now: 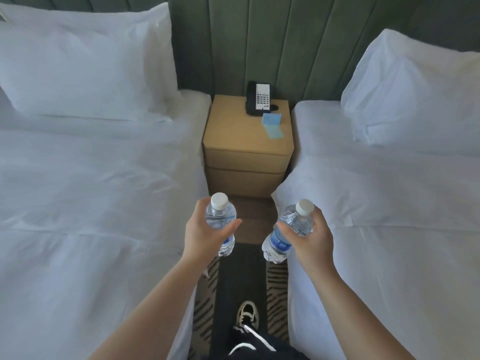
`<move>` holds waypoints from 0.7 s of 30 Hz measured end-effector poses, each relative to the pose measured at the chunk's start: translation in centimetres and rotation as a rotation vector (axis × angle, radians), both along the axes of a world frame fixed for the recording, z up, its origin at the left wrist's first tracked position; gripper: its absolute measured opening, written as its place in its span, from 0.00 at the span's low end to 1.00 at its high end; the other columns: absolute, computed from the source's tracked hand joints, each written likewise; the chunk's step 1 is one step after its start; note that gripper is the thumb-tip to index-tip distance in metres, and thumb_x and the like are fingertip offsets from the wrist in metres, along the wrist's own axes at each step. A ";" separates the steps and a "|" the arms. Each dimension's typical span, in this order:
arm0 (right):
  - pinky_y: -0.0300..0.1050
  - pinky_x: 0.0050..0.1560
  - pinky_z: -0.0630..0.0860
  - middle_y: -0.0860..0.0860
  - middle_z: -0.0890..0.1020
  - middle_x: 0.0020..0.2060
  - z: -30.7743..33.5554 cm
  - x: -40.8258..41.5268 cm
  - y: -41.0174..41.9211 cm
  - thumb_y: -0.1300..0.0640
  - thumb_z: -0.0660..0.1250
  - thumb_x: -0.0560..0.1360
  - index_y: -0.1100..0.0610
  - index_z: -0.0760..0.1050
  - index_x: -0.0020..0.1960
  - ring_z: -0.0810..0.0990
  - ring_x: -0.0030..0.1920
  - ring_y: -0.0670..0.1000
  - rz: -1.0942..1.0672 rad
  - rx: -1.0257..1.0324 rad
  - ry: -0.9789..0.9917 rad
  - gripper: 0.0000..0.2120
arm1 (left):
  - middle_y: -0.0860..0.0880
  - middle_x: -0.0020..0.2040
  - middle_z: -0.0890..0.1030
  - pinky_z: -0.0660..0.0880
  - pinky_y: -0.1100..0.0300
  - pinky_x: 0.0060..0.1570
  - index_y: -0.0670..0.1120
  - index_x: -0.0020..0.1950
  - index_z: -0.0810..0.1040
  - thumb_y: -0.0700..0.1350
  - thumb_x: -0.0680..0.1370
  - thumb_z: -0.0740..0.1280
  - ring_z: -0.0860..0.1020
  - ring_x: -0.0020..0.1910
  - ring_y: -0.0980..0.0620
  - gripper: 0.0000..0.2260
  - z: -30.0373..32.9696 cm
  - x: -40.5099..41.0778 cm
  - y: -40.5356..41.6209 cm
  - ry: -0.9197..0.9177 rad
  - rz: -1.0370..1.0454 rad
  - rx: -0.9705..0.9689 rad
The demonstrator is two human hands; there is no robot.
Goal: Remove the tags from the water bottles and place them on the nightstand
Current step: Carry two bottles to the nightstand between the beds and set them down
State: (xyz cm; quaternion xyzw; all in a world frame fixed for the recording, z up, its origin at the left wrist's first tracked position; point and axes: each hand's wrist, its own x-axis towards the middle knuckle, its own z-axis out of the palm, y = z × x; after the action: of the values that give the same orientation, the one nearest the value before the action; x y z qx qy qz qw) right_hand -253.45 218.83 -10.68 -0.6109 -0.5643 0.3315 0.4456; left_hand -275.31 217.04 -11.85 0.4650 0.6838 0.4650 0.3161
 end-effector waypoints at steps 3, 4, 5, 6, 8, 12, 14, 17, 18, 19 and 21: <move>0.29 0.47 0.73 0.43 0.79 0.52 0.8 0.3 6.9 0.50 0.77 0.66 0.48 0.72 0.60 0.77 0.52 0.40 0.003 0.007 -0.012 0.25 | 0.63 0.48 0.78 0.73 0.67 0.42 0.63 0.54 0.68 0.54 0.64 0.79 0.76 0.48 0.69 0.26 0.6 0.4 6.6 -0.005 0.010 0.015; 0.28 0.46 0.72 0.43 0.79 0.51 1.0 0.3 9.1 0.50 0.77 0.66 0.48 0.72 0.60 0.77 0.52 0.39 0.006 0.008 -0.010 0.25 | 0.63 0.48 0.78 0.74 0.66 0.43 0.63 0.55 0.68 0.54 0.64 0.79 0.76 0.48 0.69 0.26 0.7 0.5 8.6 -0.006 0.014 0.018; 0.26 0.45 0.71 0.42 0.79 0.51 1.2 0.3 11.1 0.50 0.77 0.66 0.48 0.72 0.59 0.77 0.52 0.38 0.009 0.008 -0.011 0.25 | 0.63 0.48 0.78 0.75 0.65 0.44 0.63 0.55 0.68 0.54 0.64 0.79 0.77 0.48 0.68 0.26 0.9 0.6 10.5 -0.012 0.015 0.018; 0.25 0.45 0.70 0.42 0.78 0.50 1.3 0.2 13.0 0.51 0.77 0.66 0.48 0.72 0.59 0.76 0.51 0.36 0.011 0.008 -0.013 0.25 | 0.62 0.48 0.78 0.75 0.65 0.44 0.62 0.55 0.69 0.55 0.63 0.79 0.77 0.48 0.68 0.26 1.0 0.6 12.4 -0.018 0.015 0.018; 0.26 0.44 0.70 0.40 0.78 0.50 1.4 0.1 16.6 0.50 0.77 0.66 0.47 0.71 0.59 0.76 0.51 0.35 0.018 -0.001 -0.014 0.25 | 0.62 0.48 0.79 0.76 0.62 0.45 0.61 0.55 0.70 0.56 0.63 0.79 0.78 0.48 0.65 0.26 1.1 0.7 16.1 -0.027 0.010 0.023; 0.34 0.47 0.74 0.41 0.80 0.49 0.6 -0.1 23.7 0.47 0.77 0.64 0.47 0.73 0.58 0.78 0.51 0.39 0.008 -0.027 0.024 0.25 | 0.64 0.48 0.79 0.77 0.61 0.47 0.62 0.55 0.70 0.59 0.61 0.77 0.78 0.49 0.64 0.27 0.8 0.5 23.4 -0.044 -0.001 0.032; 0.35 0.47 0.75 0.40 0.80 0.49 0.0 -0.5 27.3 0.44 0.76 0.63 0.46 0.73 0.59 0.78 0.51 0.38 -0.002 -0.041 0.041 0.27 | 0.65 0.48 0.79 0.78 0.59 0.48 0.61 0.55 0.70 0.61 0.60 0.77 0.79 0.49 0.63 0.27 0.3 0.2 27.3 -0.049 -0.008 0.027; 0.35 0.47 0.75 0.38 0.80 0.49 -1.3 -1.3 33.2 0.46 0.77 0.64 0.43 0.72 0.58 0.77 0.51 0.36 -0.012 -0.059 0.046 0.25 | 0.61 0.49 0.80 0.79 0.56 0.49 0.57 0.57 0.71 0.56 0.63 0.79 0.79 0.50 0.62 0.27 -0.8 -0.5 33.6 -0.054 -0.028 0.013; 0.34 0.46 0.75 0.36 0.80 0.48 -1.6 -1.6 35.3 0.46 0.77 0.64 0.41 0.72 0.57 0.77 0.51 0.35 -0.020 -0.063 0.043 0.25 | 0.62 0.49 0.80 0.78 0.59 0.48 0.57 0.57 0.71 0.54 0.63 0.79 0.79 0.49 0.63 0.27 -1.2 -0.9 35.9 -0.053 -0.034 0.009; 0.33 0.46 0.74 0.35 0.80 0.48 -2.0 -2.0 37.6 0.46 0.77 0.64 0.40 0.72 0.56 0.77 0.51 0.34 -0.028 -0.066 0.037 0.24 | 0.63 0.48 0.80 0.77 0.62 0.46 0.57 0.57 0.71 0.54 0.64 0.79 0.79 0.48 0.65 0.26 -1.6 -1.3 38.3 -0.053 -0.040 0.006; 0.31 0.44 0.73 0.32 0.79 0.47 -2.5 -3.1 42.4 0.45 0.77 0.63 0.38 0.71 0.53 0.77 0.50 0.33 -0.036 -0.066 0.017 0.22 | 0.64 0.47 0.80 0.74 0.67 0.43 0.56 0.57 0.71 0.53 0.64 0.79 0.78 0.47 0.67 0.26 -2.3 -2.2 43.2 -0.056 -0.057 0.002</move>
State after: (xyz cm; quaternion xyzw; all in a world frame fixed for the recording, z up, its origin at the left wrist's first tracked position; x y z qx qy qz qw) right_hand -256.51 261.21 -13.15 -0.6323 -0.5381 0.3471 0.4361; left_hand -277.47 260.23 -14.13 0.4714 0.6607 0.4692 0.3480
